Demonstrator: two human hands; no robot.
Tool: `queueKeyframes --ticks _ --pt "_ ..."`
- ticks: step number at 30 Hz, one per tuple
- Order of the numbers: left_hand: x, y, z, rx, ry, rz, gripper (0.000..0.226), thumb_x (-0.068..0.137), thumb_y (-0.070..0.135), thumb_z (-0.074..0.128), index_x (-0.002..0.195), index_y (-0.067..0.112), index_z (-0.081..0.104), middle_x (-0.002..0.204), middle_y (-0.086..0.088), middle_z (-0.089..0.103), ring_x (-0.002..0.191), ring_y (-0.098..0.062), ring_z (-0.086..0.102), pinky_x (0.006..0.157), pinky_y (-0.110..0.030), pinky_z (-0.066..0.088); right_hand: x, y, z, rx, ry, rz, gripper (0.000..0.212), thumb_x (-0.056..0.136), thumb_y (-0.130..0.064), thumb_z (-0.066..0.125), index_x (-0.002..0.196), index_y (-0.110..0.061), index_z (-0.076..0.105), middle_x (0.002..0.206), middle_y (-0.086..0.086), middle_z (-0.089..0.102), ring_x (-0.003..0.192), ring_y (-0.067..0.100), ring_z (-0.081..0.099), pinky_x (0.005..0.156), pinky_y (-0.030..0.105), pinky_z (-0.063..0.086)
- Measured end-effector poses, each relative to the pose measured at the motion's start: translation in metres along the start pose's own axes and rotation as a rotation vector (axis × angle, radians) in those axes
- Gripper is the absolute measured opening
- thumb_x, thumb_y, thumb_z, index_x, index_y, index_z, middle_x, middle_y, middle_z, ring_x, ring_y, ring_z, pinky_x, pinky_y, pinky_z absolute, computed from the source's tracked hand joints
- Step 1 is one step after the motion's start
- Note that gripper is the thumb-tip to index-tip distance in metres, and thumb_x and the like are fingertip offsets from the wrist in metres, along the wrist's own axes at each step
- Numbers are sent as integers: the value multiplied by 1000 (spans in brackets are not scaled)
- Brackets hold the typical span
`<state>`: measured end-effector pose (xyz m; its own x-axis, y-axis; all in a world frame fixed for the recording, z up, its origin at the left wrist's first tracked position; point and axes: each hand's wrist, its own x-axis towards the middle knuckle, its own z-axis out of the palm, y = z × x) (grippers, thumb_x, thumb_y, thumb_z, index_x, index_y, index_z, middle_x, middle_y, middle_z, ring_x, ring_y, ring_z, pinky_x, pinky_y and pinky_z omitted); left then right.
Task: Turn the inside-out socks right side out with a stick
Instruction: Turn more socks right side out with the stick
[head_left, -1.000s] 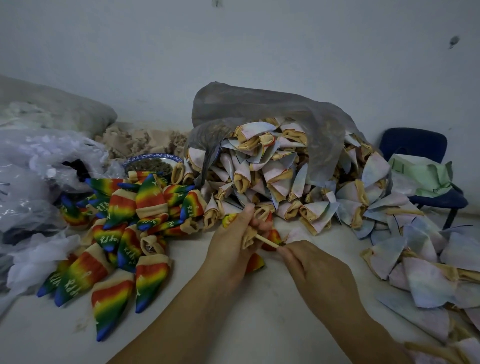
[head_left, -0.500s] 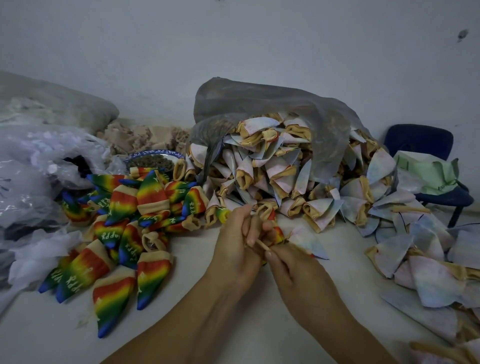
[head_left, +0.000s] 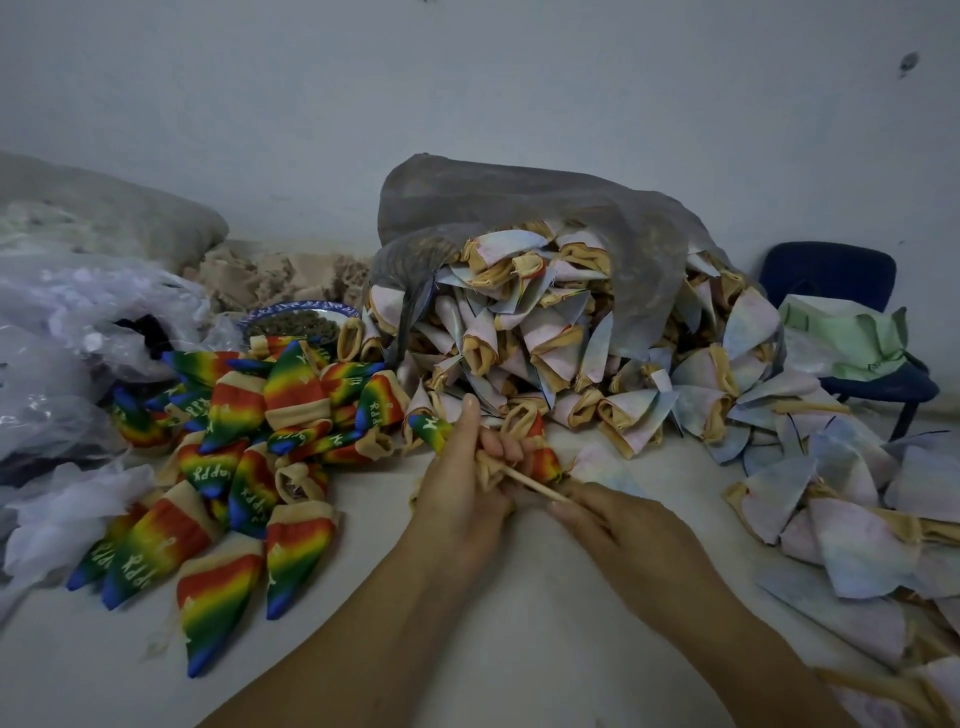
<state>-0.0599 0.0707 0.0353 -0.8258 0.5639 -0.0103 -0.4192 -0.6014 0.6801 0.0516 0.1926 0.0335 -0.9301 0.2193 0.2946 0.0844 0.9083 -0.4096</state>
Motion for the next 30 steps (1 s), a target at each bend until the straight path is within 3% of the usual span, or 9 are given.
queueKeyframes --ticks 5,9,11,14,17,20,24,27,30 --pt "1 -2 -6 -71 -71 -55 42 88 43 63 60 12 60 65 -6 58 68 -18 66 71 -32 58 6 14 -6 -60 73 23 48 81 -68 21 73 -31 49 72 -6 50 68 4 48 58 22 35" --pt "3 -7 -7 36 -45 -29 55 100 39 48 50 15 47 61 -8 59 70 -21 67 68 -32 57 4 9 -2 -117 48 12 35 86 -63 22 75 -39 45 69 -14 49 67 3 47 55 17 31" --pt "5 -6 -7 58 -2 3 60 103 35 40 47 15 41 57 -8 56 70 -22 68 65 -32 57 2 2 4 -120 48 19 29 92 -56 27 83 -41 50 73 -16 56 70 3 52 58 17 36" --pt "8 -3 -7 75 24 54 60 105 35 35 49 16 39 54 -10 53 73 -25 70 66 -33 57 3 -9 15 71 37 100 30 95 -51 34 77 -36 53 81 -15 64 79 2 60 71 27 47" --pt "10 -4 -7 101 26 44 58 106 35 35 51 15 38 54 -10 53 78 -27 71 67 -32 57 4 -9 19 256 -23 186 34 95 -49 40 70 -33 57 81 -12 65 82 3 62 73 26 48" --pt "8 -10 -7 166 22 30 57 103 43 37 55 13 41 59 -13 58 80 -29 70 69 -35 57 5 2 13 270 -59 216 34 94 -49 43 70 -32 61 79 -14 66 81 -1 62 76 25 48" --pt "7 -12 -5 227 -1 37 60 84 64 44 56 14 60 69 -11 66 75 -24 70 68 -36 58 8 12 5 230 -66 234 39 91 -56 41 68 -32 61 75 -15 67 77 -4 61 78 27 50" --pt "10 -9 -9 165 3 -7 66 85 70 43 70 12 70 86 -13 72 85 -24 70 80 -38 57 9 18 0 227 -30 271 46 84 -66 39 63 -31 60 70 -15 66 72 0 61 75 29 50" --pt "12 -7 -15 112 -1 -29 61 97 58 39 100 6 69 107 -17 72 104 -30 68 84 -35 54 10 25 -5 244 -4 317 48 81 -70 41 61 -31 60 68 -15 66 68 1 60 71 30 49"
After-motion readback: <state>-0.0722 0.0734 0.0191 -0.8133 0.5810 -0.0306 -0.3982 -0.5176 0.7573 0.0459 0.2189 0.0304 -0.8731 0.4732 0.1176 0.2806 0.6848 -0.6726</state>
